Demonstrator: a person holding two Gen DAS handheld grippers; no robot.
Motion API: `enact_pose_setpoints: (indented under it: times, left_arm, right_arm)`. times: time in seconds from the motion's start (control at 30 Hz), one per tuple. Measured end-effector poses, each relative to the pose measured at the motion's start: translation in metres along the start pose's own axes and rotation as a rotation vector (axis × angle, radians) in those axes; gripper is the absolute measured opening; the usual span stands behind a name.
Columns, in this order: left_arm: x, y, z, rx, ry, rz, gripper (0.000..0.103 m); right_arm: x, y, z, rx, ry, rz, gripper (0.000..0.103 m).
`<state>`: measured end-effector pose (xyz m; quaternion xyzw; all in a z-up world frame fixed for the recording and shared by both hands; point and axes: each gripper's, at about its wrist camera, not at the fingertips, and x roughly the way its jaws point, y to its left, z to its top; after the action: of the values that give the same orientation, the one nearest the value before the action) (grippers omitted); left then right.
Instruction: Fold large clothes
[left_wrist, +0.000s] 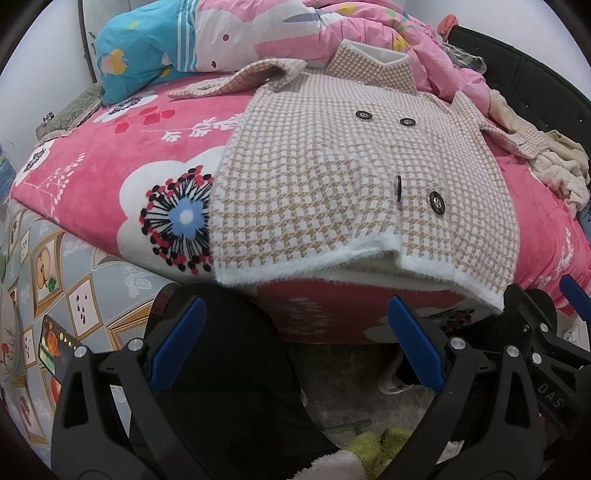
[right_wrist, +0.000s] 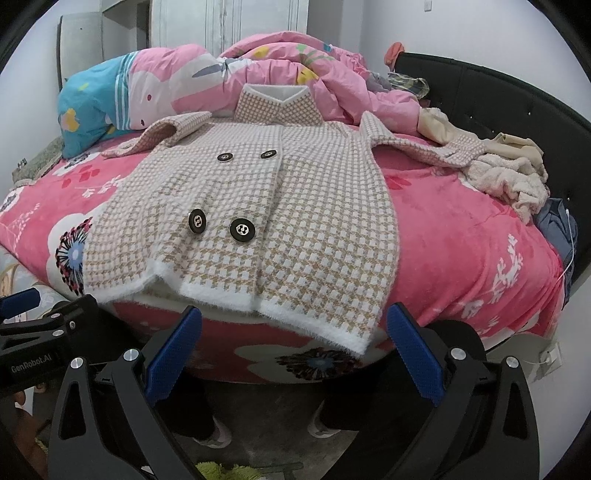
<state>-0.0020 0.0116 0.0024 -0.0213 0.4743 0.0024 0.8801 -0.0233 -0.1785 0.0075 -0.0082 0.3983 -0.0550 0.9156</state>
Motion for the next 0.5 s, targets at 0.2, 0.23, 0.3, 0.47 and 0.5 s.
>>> enact_pose_setpoints:
  times: [0.2, 0.23, 0.3, 0.47, 0.5]
  left_arm:
    - [0.0, 0.0, 0.001, 0.003, -0.001, 0.003, 0.095]
    - [0.0, 0.0, 0.002, 0.003, -0.001, 0.004, 0.095]
    - [0.001, 0.0, 0.003, 0.004, -0.001, 0.007, 0.095]
    - [0.006, -0.002, 0.009, 0.002, 0.002, 0.013, 0.095]
    - [0.008, -0.002, 0.011, 0.0, 0.003, 0.014, 0.095]
  right_arm:
    - [0.001, -0.001, 0.001, 0.005, 0.001, 0.002, 0.097]
    - [0.002, -0.002, 0.001, 0.007, 0.002, 0.004, 0.097]
    - [0.003, -0.002, 0.002, 0.008, 0.002, 0.006, 0.097]
    - [0.008, -0.003, 0.007, 0.008, 0.004, 0.012, 0.097]
    - [0.008, -0.003, 0.009, 0.007, 0.001, 0.012, 0.097]
